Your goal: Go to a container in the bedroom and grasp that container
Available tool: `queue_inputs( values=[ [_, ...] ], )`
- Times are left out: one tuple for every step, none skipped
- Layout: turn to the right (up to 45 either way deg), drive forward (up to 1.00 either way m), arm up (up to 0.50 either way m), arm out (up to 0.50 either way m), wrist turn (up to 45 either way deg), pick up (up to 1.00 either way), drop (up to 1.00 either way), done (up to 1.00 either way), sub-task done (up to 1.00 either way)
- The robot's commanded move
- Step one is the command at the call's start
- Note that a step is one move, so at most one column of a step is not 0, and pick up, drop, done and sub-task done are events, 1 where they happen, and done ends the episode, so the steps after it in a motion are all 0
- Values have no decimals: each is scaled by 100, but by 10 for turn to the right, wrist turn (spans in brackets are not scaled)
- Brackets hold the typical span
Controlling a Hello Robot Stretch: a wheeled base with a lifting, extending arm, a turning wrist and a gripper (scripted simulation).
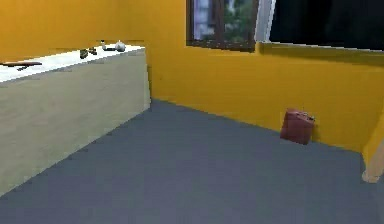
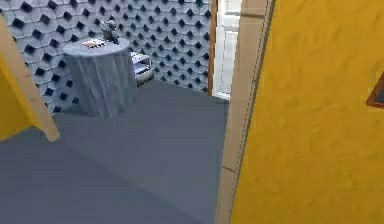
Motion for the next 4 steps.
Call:
queue_inputs(
  values=[
    [270,0,0,0,0,0,0,0,0],
    [30,0,0,0,0,0,0,0,0],
    [0,20,0,0,0,0,0,0,0],
    [450,0,0,0,0,0,0,0,0]
  ],
)
